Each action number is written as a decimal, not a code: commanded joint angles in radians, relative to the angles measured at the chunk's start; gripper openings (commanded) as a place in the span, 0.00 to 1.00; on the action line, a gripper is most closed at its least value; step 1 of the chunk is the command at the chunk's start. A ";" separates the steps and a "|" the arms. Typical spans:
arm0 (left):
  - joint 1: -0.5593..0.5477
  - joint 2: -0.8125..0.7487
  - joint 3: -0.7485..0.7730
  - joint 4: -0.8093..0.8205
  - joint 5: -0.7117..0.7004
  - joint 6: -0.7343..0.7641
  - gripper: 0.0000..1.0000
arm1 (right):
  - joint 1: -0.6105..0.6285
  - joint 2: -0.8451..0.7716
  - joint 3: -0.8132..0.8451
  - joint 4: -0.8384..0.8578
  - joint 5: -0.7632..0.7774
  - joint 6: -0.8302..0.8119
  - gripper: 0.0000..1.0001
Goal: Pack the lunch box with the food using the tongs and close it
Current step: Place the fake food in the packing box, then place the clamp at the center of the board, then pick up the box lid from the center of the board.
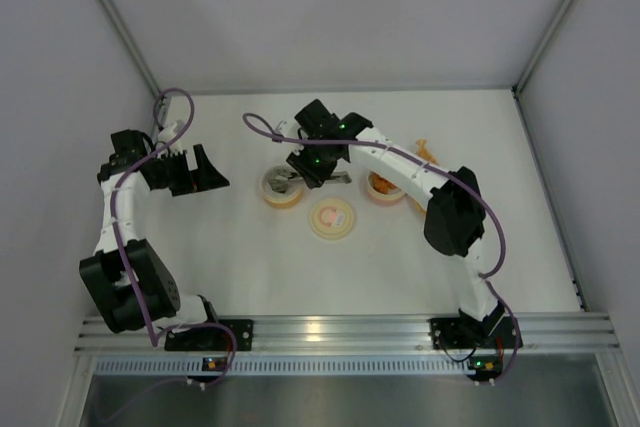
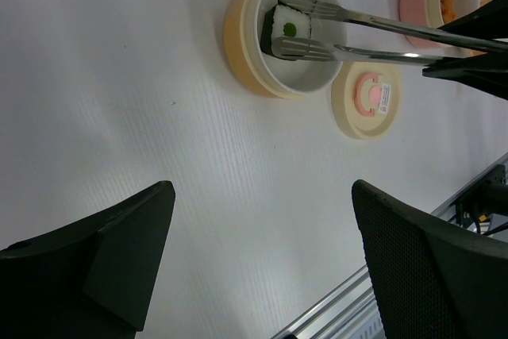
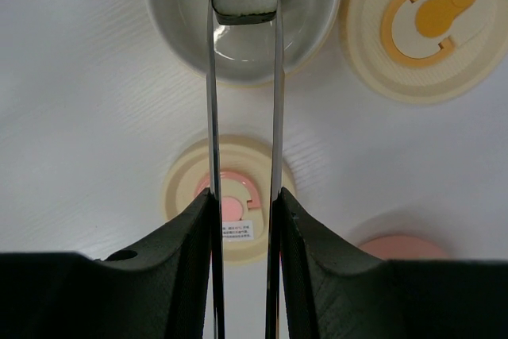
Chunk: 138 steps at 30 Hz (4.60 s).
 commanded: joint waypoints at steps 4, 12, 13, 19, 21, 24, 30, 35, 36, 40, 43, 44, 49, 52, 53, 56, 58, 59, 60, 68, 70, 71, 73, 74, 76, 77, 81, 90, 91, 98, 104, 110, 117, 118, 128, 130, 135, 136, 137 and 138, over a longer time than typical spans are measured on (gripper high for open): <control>0.008 0.003 0.001 0.026 0.019 0.027 0.98 | 0.027 0.007 0.006 0.054 -0.001 -0.022 0.34; 0.007 0.000 0.003 0.021 0.021 0.025 0.98 | 0.028 -0.032 0.009 0.040 0.001 -0.025 0.44; 0.007 -0.002 0.003 0.020 0.022 0.025 0.98 | 0.027 -0.038 0.009 0.040 0.002 -0.025 0.45; 0.007 -0.013 0.007 0.012 0.019 0.030 0.98 | 0.027 -0.075 0.012 0.024 0.006 -0.021 0.49; 0.007 -0.014 0.012 0.006 0.018 0.033 0.98 | 0.027 -0.091 0.017 0.024 0.012 -0.021 0.50; 0.007 -0.016 0.020 -0.003 0.013 0.037 0.98 | 0.024 -0.119 0.041 0.014 0.019 -0.018 0.49; 0.007 -0.034 0.040 -0.037 0.004 0.060 0.98 | -0.044 -0.228 0.056 0.012 0.013 0.021 0.46; 0.007 -0.060 0.049 -0.054 -0.013 0.087 0.98 | -0.243 -0.404 -0.072 0.024 -0.039 0.071 0.46; 0.007 -0.063 0.049 -0.055 -0.018 0.090 0.98 | -0.281 -0.433 -0.104 0.035 -0.037 0.071 0.46; 0.007 -0.060 0.053 -0.052 -0.042 0.094 0.98 | -0.551 -0.580 -0.288 0.041 -0.034 0.045 0.47; 0.005 -0.045 0.056 -0.054 -0.041 0.097 0.98 | -0.729 -0.637 -0.388 0.041 -0.034 0.000 0.47; 0.007 -0.040 0.058 -0.052 -0.039 0.096 0.98 | -0.774 -0.644 -0.405 0.043 -0.037 -0.014 0.47; 0.005 -0.008 0.087 -0.052 -0.044 0.097 0.98 | -1.011 -0.584 -0.456 0.046 -0.014 -0.108 0.47; 0.005 0.004 0.101 -0.054 -0.053 0.102 0.98 | -1.079 -0.501 -0.435 0.057 0.015 -0.119 0.47; 0.005 0.006 0.102 -0.054 -0.048 0.100 0.98 | -1.087 -0.478 -0.428 0.063 0.025 -0.119 0.47; 0.005 0.016 0.101 -0.055 -0.045 0.099 0.98 | -1.105 -0.386 -0.398 0.093 0.050 -0.111 0.47; 0.005 0.018 0.101 -0.055 -0.048 0.099 0.98 | -1.108 -0.322 -0.366 0.107 0.050 -0.097 0.47; 0.005 0.020 0.101 -0.057 -0.048 0.102 0.98 | -1.108 -0.299 -0.353 0.116 0.048 -0.091 0.47; 0.005 0.020 0.101 -0.057 -0.051 0.103 0.98 | -1.107 -0.279 -0.339 0.121 0.047 -0.081 0.47; 0.007 0.018 0.098 -0.051 -0.071 0.108 0.98 | -1.107 -0.125 -0.267 0.164 0.030 -0.071 0.51; 0.007 0.023 0.093 -0.049 -0.071 0.108 0.98 | -1.105 -0.104 -0.279 0.155 0.025 -0.088 0.52; 0.005 0.024 0.092 -0.049 -0.071 0.108 0.98 | -1.107 -0.098 -0.289 0.156 0.029 -0.093 0.53; 0.005 0.029 0.090 -0.046 -0.064 0.107 0.98 | -1.105 -0.088 -0.325 0.156 0.036 -0.116 0.55; 0.007 0.030 0.089 -0.045 -0.062 0.104 0.98 | -1.107 -0.087 -0.338 0.158 0.039 -0.125 0.59; 0.005 0.035 0.089 -0.043 -0.059 0.102 0.98 | -1.105 -0.084 -0.381 0.162 0.042 -0.146 0.60; 0.007 0.039 0.089 -0.040 -0.058 0.099 0.98 | -1.107 -0.084 -0.394 0.166 0.045 -0.149 0.60; 0.007 0.043 0.093 -0.037 -0.048 0.094 0.98 | -1.107 -0.079 -0.460 0.187 0.058 -0.179 0.63; 0.004 0.029 0.092 -0.046 -0.056 0.102 0.98 | -1.107 -0.088 -0.499 0.199 0.065 -0.186 0.90; 0.005 0.029 0.092 -0.049 -0.056 0.105 0.98 | -1.107 -0.094 -0.494 0.192 0.056 -0.186 0.93; 0.005 0.003 0.104 -0.061 -0.053 0.117 0.98 | -1.107 -0.153 -0.381 0.091 0.015 -0.188 0.99; 0.005 -0.039 0.145 -0.088 -0.051 0.153 0.98 | -1.107 -0.262 -0.206 -0.012 -0.077 -0.180 0.99; -0.132 -0.039 0.231 -0.101 -0.178 0.173 0.98 | -1.078 -0.381 -0.086 -0.074 -0.214 -0.113 0.99; -0.528 0.015 0.326 -0.031 -0.568 0.148 0.98 | -0.986 -0.562 -0.253 -0.068 -0.267 -0.036 1.00; -0.582 0.033 0.342 -0.031 -0.582 0.160 0.98 | -0.978 -0.582 -0.284 -0.054 -0.275 -0.036 0.99; -0.901 0.236 0.405 -0.085 -0.590 0.259 0.88 | -0.921 -0.756 -0.522 -0.115 -0.390 -0.067 0.98; -0.926 0.269 0.405 -0.117 -0.547 0.205 0.82 | -0.911 -0.783 -0.537 -0.133 -0.427 -0.091 0.91; -0.908 0.323 0.385 -0.129 -0.291 0.004 0.77 | -0.710 -0.812 -0.631 -0.117 -0.395 -0.082 0.60; -0.908 0.323 0.376 -0.112 -0.259 -0.019 0.77 | -0.673 -0.808 -0.647 -0.105 -0.389 -0.049 0.51; -0.908 0.322 0.348 -0.097 -0.234 -0.066 0.77 | -0.606 -0.793 -0.673 -0.089 -0.381 -0.027 0.49; -0.908 0.317 0.336 -0.080 -0.211 -0.090 0.76 | -0.572 -0.785 -0.686 -0.048 -0.369 -0.007 0.48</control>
